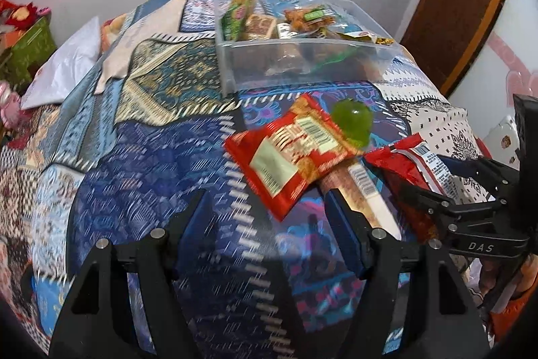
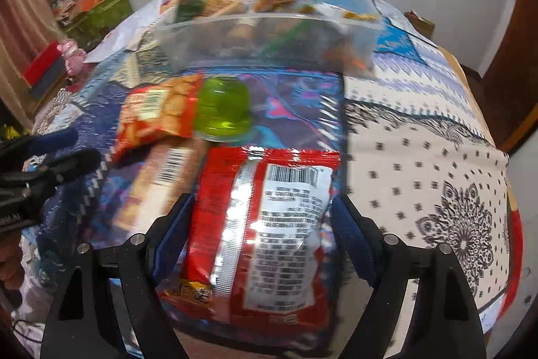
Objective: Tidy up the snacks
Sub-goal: 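Grasp a red snack bag with the left gripper while the right grasps a red-and-silver bag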
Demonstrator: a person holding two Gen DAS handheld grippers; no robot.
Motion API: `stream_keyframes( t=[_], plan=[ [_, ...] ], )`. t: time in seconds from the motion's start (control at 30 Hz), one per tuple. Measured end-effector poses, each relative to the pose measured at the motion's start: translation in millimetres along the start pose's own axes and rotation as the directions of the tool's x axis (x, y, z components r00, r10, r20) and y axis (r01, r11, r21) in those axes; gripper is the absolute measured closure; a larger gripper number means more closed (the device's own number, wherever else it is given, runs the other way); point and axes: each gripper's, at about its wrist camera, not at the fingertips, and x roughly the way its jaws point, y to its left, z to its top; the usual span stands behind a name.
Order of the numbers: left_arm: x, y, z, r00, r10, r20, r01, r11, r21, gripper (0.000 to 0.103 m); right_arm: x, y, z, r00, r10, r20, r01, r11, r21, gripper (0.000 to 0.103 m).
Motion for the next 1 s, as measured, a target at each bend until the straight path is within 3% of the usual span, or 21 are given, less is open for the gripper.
stream_keyframes(
  t=[0.33,0.43,0.67,0.9,1.0],
  plan=[
    [47,-12,33,0.999,-0.011,-0.052,0.015,0.996,0.084,0.022,3,-30,2,1.0,0.013,0.017,-0.013,0.999,0.048,0.036],
    [57,-12,38,0.998,-0.018,-0.061,0.023,0.997,0.079,0.012,2,-35,3,1.0,0.008,0.027,-0.009,0.998,0.058,0.039],
    [75,-2,52,0.998,-0.022,-0.063,0.023,1.0,0.014,0.012,-1,-42,6,0.999,0.009,0.041,-0.012,0.997,0.073,0.039],
    [75,8,51,0.998,0.056,-0.036,-0.056,0.998,-0.008,0.055,-10,-50,11,0.998,0.015,0.069,-0.022,0.995,0.097,0.039],
    [66,11,50,0.999,0.049,-0.015,-0.049,0.999,-0.014,0.064,-16,-52,16,0.996,0.007,0.088,-0.016,0.995,0.1,0.039]
  ],
)
